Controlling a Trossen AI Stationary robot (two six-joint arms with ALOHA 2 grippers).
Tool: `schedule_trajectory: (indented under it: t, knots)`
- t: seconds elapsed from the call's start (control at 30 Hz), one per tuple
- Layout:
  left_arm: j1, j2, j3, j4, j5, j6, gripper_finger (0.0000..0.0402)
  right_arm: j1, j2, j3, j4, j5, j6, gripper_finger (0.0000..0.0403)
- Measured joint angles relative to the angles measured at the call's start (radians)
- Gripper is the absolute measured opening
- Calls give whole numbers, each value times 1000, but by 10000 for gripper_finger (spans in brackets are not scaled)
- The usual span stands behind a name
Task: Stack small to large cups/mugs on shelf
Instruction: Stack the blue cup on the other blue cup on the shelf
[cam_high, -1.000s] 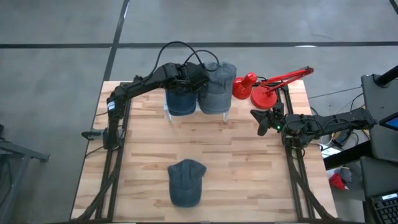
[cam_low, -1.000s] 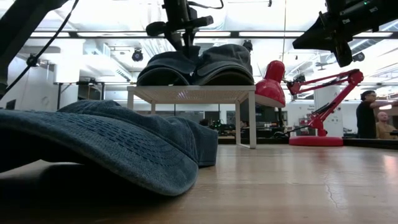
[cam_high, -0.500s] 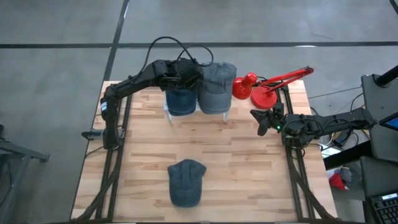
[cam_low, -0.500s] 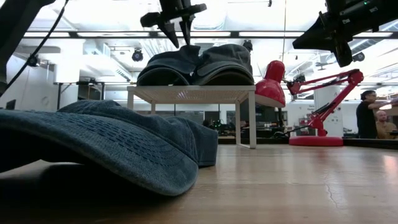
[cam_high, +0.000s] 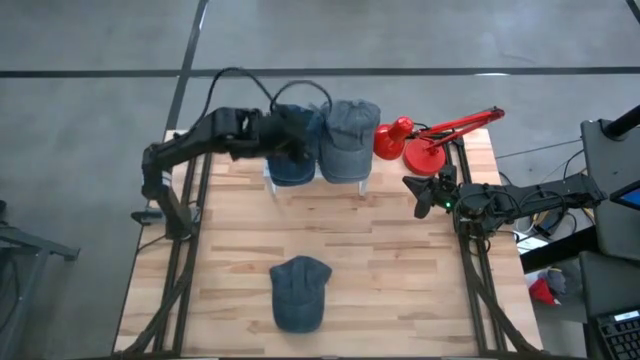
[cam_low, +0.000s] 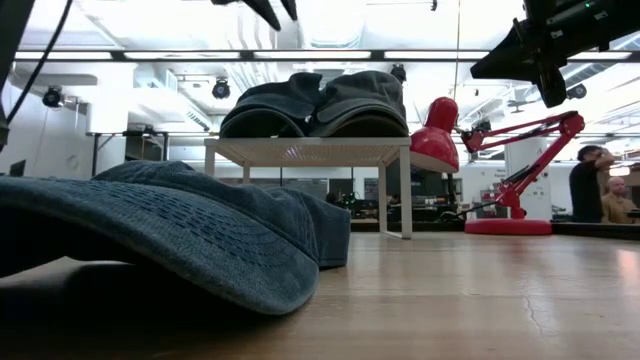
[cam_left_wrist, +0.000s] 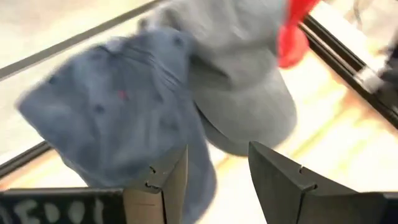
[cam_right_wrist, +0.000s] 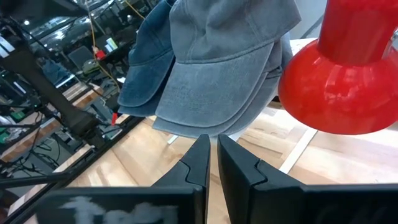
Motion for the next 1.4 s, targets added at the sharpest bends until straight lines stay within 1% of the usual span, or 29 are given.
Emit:
schedule_trajectory:
  t: [0.13,0.27,0.37,0.5,0.57,0.77,0.87,1.0,1.13,1.3,1.4]
  knots:
    - [-110,-3,-8,-31,1,-54,170,0,2,0,-1,0,-3,29]
    - [-219,-3,-61,-43,4,-142,170,0,2,0,-2,1,-3,29]
    - [-291,-3,-125,-46,26,-226,170,0,2,0,-3,1,-3,29]
    - [-368,-3,-224,-46,98,-377,170,0,2,0,-3,1,-3,29]
    - [-400,-3,-279,-44,125,-447,170,0,2,0,-4,1,-3,29]
    - [-470,-3,-445,-7,162,-677,170,0,2,0,-6,1,-4,29]
    - [-491,-3,-517,58,198,-789,170,0,2,0,-7,1,-3,29]
    - [-504,-3,-606,186,251,-887,170,0,2,0,-7,1,-4,29]
    - [-507,-3,-697,355,257,-994,170,0,2,0,-9,0,-4,29]
    - [-508,-3,-820,591,288,-1071,170,0,2,0,-10,0,-9,29]
    - [-515,-3,-880,679,298,-1149,170,0,2,0,-10,0,-34,29]
